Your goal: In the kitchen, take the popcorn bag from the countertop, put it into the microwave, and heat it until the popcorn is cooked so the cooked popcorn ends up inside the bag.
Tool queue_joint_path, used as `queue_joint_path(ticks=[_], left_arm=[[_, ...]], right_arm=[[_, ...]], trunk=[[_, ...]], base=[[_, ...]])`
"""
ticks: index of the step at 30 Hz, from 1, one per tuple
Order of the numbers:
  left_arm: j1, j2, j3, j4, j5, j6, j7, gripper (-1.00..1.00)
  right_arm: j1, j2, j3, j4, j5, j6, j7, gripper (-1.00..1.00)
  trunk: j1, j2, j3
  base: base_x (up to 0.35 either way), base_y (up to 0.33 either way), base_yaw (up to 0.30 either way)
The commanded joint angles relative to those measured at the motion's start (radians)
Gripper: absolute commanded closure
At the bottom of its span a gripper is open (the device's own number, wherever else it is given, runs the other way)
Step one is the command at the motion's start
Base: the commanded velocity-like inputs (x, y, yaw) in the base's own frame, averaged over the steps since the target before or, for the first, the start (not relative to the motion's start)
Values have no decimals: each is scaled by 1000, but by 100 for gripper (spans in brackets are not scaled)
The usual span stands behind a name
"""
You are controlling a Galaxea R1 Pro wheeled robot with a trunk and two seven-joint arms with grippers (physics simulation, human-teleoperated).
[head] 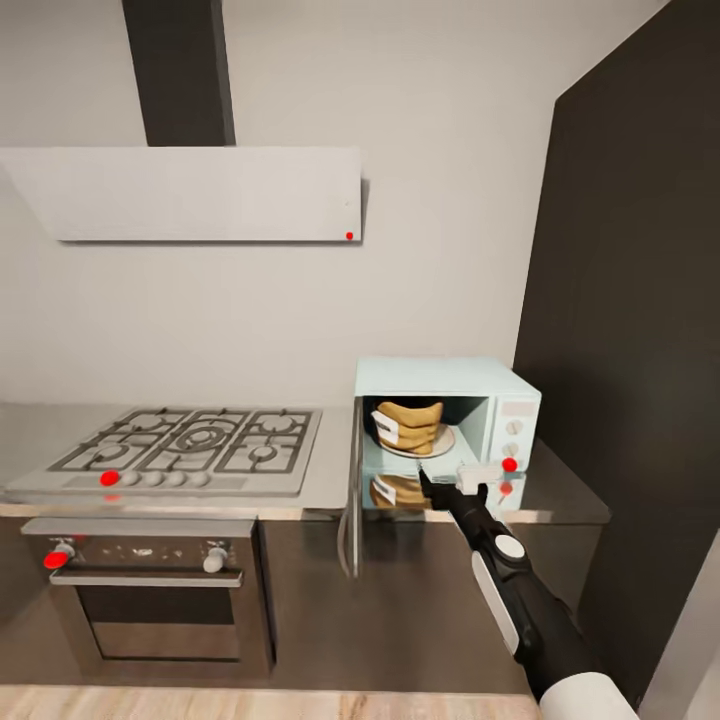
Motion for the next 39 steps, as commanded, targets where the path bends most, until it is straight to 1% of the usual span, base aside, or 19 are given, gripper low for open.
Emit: queue_joint_path(ticks=[1, 4, 5, 7, 9, 12, 15, 18, 20, 21, 22, 23, 25, 27, 30, 32, 34, 36, 39], left_arm=[[-1, 0, 3, 1, 5, -3, 0, -100], [-1, -1, 3, 1, 5, -3, 0, -100], [-1, -1, 3, 1, 5, -3, 0, -100], [-1, -1, 3, 1, 5, -3, 0, -100], [-1, -2, 3, 1, 5, -3, 0, -100], [-1, -2, 3, 1, 5, -3, 0, -100], [-1, -1, 3, 1, 5, -3, 0, -100], [-1, 0, 3, 0, 5, -3, 0, -100], [-1, 0, 3, 0, 5, -3, 0, -100], [-1, 0, 3, 0, 5, -3, 0, -100], [-1, 0, 3, 0, 5, -3, 0, -100], [-1, 0, 3, -1, 5, -3, 0, -100], [-1, 0, 3, -1, 5, -3, 0, -100], [-1, 0, 3, -1, 5, -3, 0, -100], [-1, 0, 3, -1, 5, -3, 0, -100], [-1, 0, 4, -1, 5, -3, 0, -100], [-1, 0, 3, -1, 5, -3, 0, -100], [-1, 0, 3, 0, 4, -3, 0, -100], [-1, 0, 3, 2, 3, -3, 0, -100]], right_arm=[[0, -1, 0, 8, -12, 8, 3, -100], [10, -12, -1, 45, -6, 4, 9, -100], [26, -40, -1, 41, -7, 4, 11, -100], [47, -66, -1, 40, -5, 2, 13, -100], [80, -71, -1, 47, -5, 2, 13, -100], [103, -72, -1, 88, -12, 2, 13, -100], [109, -67, -1, 198, -16, 6, 12, -100], [110, -67, -2, 375, -18, 16, 6, -100], [110, -69, -3, 561, -18, 15, -4, -100], [110, -68, -2, 622, -16, 12, -11, -100], [110, -67, 0, 736, -14, 7, -21, -100], [111, -67, -1, 817, -15, 5, -26, -100], [111, -66, -5, 911, -20, 7, -28, -100], [111, -71, -5, 1037, -23, -10, -27, -100], [121, -72, -5, 1087, -20, -19, -29, -100], [148, -73, -4, 1093, -17, -22, -30, -100], [195, -88, -4, 1095, -17, -24, -30, -100], [225, -98, -3, 1095, -17, -24, -30, -100], [255, -96, -2, 1095, -17, -26, -29, -100]], trunk=[[-1, -1, -1], [-1, -1, -1], [-1, -1, -1], [-1, -1, -1], [-1, -1, -1], [-1, -1, -1], [-1, -1, -1], [-1, -1, -1], [-1, -1, -1], [-1, -1, -1], [-1, -1, -1], [-1, -1, -1], [-1, -1, -1], [-1, -1, -1], [-1, -1, -1], [-1, -1, -1], [-1, -1, -1], [-1, -1, -1], [-1, -1, -1]], base=[[-302, 0, 0], [-302, 0, 0], [-303, 0, 0], [-303, 0, 0], [-302, 0, 0], [-302, 0, 0], [-238, -19, 0], [-44, -6, 0], [-6, -1, 0], [-3, 0, 0], [-1, 0, 0], [0, 0, 0], [0, 0, 0], [0, 0, 0], [0, 0, 0], [0, 0, 0], [0, 0, 0], [0, 0, 0], [40, 0, 0]])
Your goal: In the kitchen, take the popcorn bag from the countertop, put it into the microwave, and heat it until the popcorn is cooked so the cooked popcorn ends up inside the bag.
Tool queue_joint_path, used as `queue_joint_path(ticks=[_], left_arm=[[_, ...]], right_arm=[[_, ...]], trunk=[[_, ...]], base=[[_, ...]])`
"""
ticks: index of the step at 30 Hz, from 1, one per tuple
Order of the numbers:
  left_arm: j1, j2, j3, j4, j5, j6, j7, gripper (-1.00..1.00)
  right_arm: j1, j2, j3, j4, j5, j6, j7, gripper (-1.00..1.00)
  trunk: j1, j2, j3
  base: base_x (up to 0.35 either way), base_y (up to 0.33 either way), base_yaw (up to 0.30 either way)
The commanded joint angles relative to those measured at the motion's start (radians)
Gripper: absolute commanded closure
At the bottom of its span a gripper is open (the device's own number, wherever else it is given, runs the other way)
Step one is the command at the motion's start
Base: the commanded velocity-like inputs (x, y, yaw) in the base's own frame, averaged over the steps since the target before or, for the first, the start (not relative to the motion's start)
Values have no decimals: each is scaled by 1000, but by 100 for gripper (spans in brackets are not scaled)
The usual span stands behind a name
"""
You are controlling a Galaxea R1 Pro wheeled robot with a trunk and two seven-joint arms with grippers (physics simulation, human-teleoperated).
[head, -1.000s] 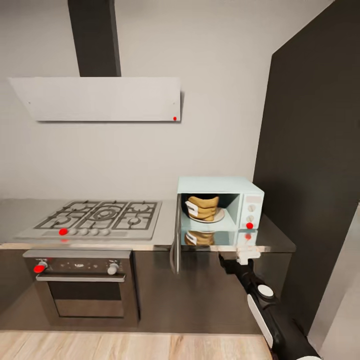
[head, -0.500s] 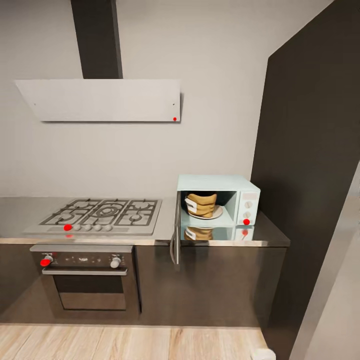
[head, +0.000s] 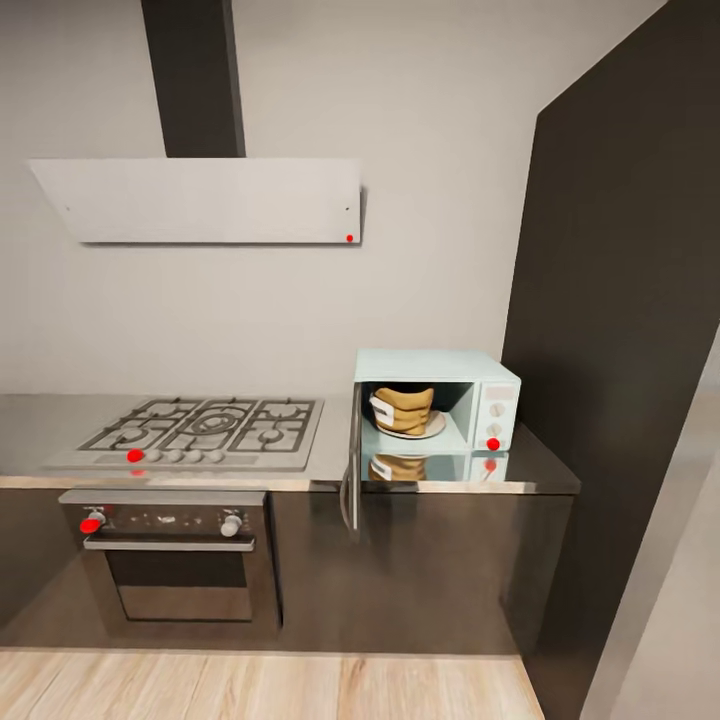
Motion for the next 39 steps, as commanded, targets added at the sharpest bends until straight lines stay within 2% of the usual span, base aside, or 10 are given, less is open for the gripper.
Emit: queue_joint_path(ticks=[1, 15, 22, 32, 39], left_arm=[[-1, 0, 3, 1, 5, -3, 0, -100], [-1, 0, 3, 3, 5, -3, -2, -100], [-1, 0, 3, 0, 5, -3, -1, -100], [-1, 0, 3, 0, 5, -3, -2, -100], [-1, 0, 3, 0, 5, -3, -2, -100]], right_arm=[[3, 1, 8, 1, -10, 1, 1, -100], [11, -2, 8, 0, -11, 4, 1, -100], [11, 1, 9, 0, -12, 4, 1, -100], [11, 2, 9, 0, -10, 4, 1, -100], [11, -1, 9, 0, -12, 4, 1, -100]], trunk=[[0, -1, -1], [0, -1, -1], [0, -1, -1], [0, -1, -1], [0, -1, -1]], base=[[144, 0, 0], [292, 0, 0], [21, 0, 0], [234, 0, 0], [32, 0, 0]])
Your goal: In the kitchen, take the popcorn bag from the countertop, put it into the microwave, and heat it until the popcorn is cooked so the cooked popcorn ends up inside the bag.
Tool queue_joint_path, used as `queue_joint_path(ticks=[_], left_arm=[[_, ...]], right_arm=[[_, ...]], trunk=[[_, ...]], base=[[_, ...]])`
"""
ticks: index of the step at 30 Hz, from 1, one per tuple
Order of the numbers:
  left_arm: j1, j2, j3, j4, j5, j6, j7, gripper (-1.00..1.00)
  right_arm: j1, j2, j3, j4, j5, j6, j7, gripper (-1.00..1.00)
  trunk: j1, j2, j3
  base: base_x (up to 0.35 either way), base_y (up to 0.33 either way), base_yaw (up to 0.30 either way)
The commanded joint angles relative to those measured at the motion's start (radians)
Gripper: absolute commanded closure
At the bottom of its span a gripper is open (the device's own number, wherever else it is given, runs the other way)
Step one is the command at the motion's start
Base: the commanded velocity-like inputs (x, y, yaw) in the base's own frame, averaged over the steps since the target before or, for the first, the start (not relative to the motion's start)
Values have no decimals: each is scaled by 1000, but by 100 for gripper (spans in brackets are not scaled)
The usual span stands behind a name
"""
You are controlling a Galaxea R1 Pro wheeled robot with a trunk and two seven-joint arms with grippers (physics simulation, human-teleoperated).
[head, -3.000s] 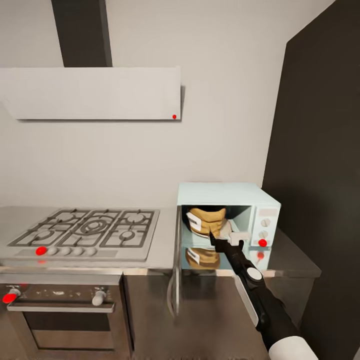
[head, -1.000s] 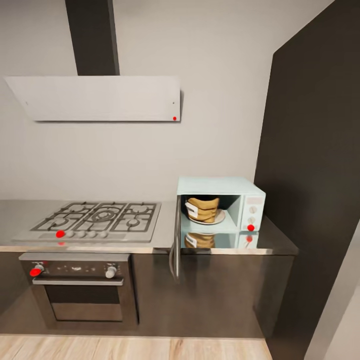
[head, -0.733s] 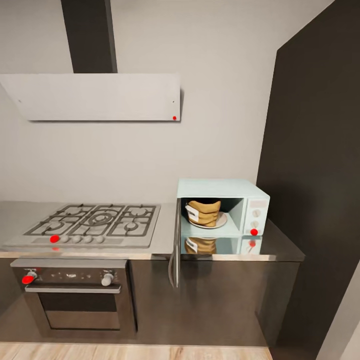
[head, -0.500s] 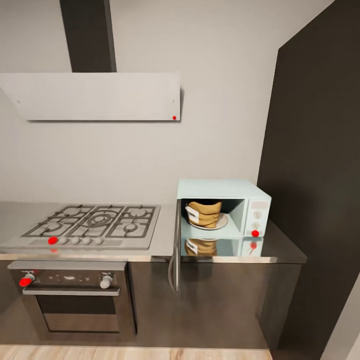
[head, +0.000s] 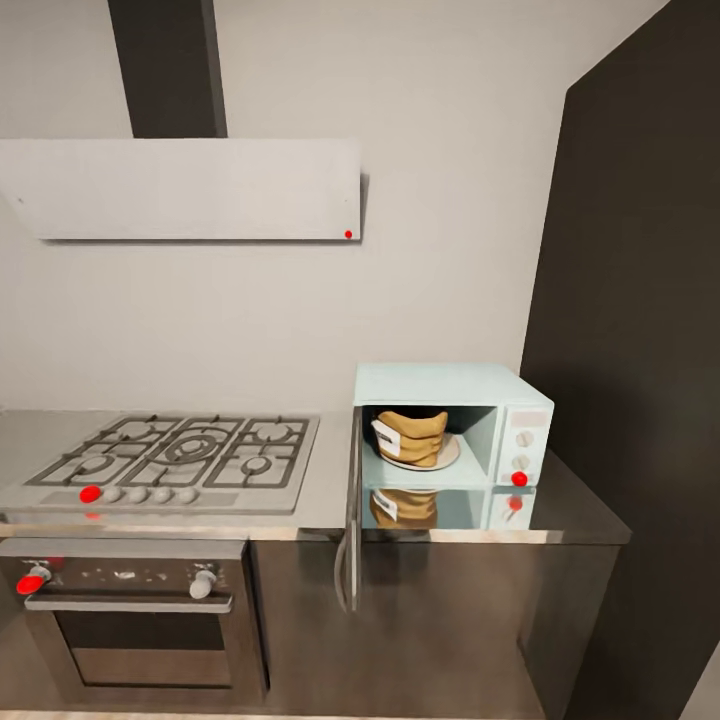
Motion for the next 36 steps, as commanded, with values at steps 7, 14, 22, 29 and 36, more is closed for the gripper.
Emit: queue_joint_path(ticks=[7, 14, 22, 29, 36], left_arm=[[-1, 0, 3, 1, 5, -3, 0, -100], [-1, 1, -2, -11, 5, -3, 3, -100], [0, 17, -3, -509, 5, 73, 3, -100], [-72, 15, -1, -1125, 7, 431, -3, -100], [-243, 23, -3, -1169, 211, 468, -73, -100]], right_arm=[[-1, -1, 8, 1, -9, 1, 1, -100], [-1, -2, 8, 1, -6, -1, 1, -100], [-1, 2, 8, 1, -9, 0, 1, -100], [-1, -1, 8, 1, -9, -1, 1, -100], [-1, -3, 8, 1, -8, -2, 1, -100]], trunk=[[0, -1, -1], [0, -1, -1], [0, -1, -1], [0, -1, -1], [0, -1, -1]], base=[[0, 0, 0], [0, 0, 0], [0, 0, 0], [0, 0, 0], [0, 0, 0]])
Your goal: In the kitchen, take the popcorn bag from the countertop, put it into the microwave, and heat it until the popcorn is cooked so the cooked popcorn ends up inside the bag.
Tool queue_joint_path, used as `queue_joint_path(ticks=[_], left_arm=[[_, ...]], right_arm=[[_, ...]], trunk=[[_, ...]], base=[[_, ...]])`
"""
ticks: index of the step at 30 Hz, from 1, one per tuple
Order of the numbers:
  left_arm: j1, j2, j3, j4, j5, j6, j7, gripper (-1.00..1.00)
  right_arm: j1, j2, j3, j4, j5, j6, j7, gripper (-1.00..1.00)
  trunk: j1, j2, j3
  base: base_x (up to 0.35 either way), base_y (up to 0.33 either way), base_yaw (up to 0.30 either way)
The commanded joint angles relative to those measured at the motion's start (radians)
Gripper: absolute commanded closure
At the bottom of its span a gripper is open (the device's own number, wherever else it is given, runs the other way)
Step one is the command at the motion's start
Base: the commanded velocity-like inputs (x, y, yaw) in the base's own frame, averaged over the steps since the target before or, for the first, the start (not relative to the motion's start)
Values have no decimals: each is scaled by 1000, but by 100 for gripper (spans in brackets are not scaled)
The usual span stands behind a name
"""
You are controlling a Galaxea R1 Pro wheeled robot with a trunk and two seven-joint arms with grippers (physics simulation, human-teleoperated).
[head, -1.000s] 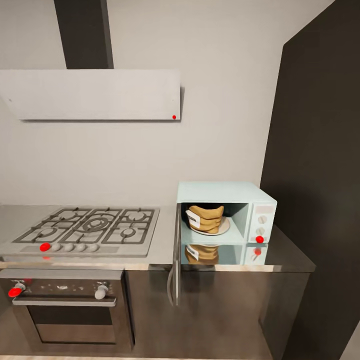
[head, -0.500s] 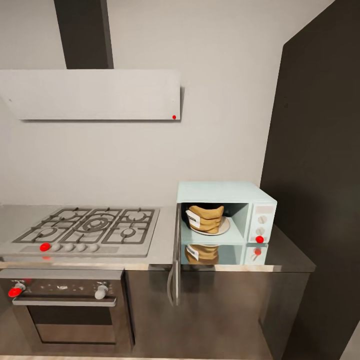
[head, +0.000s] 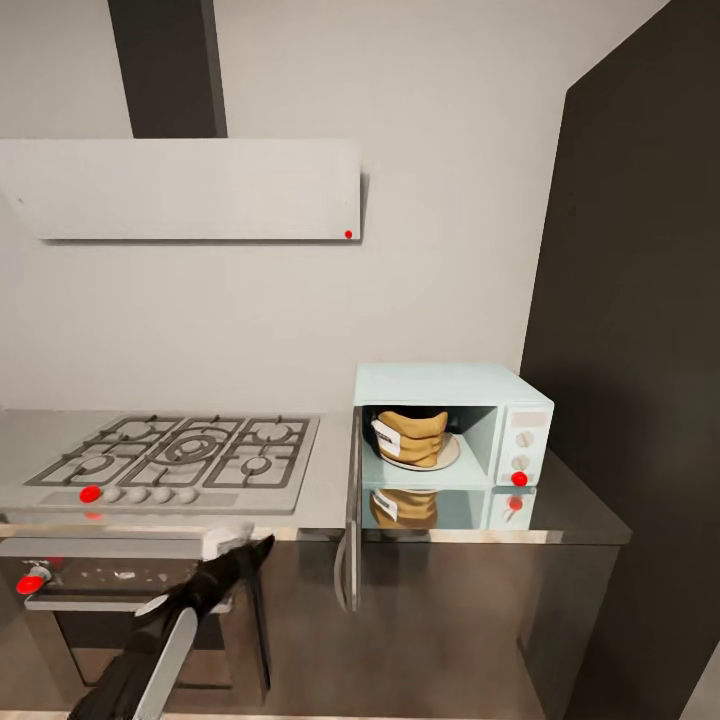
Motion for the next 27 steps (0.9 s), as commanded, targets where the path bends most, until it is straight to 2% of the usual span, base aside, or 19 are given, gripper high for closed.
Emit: queue_joint_path(ticks=[1, 3, 6, 7, 8, 9, 10, 12, 15, 23, 25, 27], left_arm=[[-4, 3, 2, -1, 11, 1, -27, -100], [-20, 4, 1, -2, 9, -5, -119, -100], [-52, 4, -4, -3, 0, -4, -175, -100], [-71, 4, -7, -2, -17, -3, -190, -100], [-81, 4, -10, 0, -46, -2, -210, -100], [-88, 2, -18, 5, -93, -3, -254, -100], [-89, 1, -26, 7, -114, -3, -280, -100], [-92, 0, -66, 12, -160, -8, -337, -100], [-92, -5, -111, 27, -191, -12, -354, -100], [-92, -10, -124, 36, -197, -12, -358, -100], [-92, -24, -132, 36, -198, -12, -359, -100], [-92, -55, -140, 38, -200, -11, -358, -100]], right_arm=[[-1, 1, 8, 1, -10, 1, 1, -100], [-1, 2, 8, 1, -10, 1, 1, -100], [-1, 3, 8, 1, -10, 3, 1, -100], [-1, 2, 8, 1, -10, 3, 1, -100], [-1, 1, 8, 1, -10, 3, 1, -100], [-1, 0, 8, 1, -10, 2, 1, -100], [-1, 1, 8, 1, -10, 2, 1, -100], [-1, 0, 8, 1, -10, 1, 1, -100], [-1, 1, 8, 1, -10, 1, 1, -100], [-1, -1, 8, 1, -8, -56, 2, -100], [-1, -1, 8, 1, -8, -57, 2, -100], [-1, -2, 8, 1, -8, -58, 2, -100]], trunk=[[0, -1, -1], [0, -1, -1], [0, -1, -1], [0, -1, -1], [0, -1, -1], [0, -1, -1], [0, -1, -1], [0, -1, -1], [0, -1, -1], [0, -1, -1], [0, -1, -1], [0, -1, -1]], base=[[0, 0, 0], [0, 0, 0], [0, 0, 0], [0, 0, 0], [0, 0, 0], [0, 0, 0], [0, 0, 0], [0, 0, 0], [0, 0, 0], [0, 0, 0], [0, 0, 0], [0, 0, 0]])
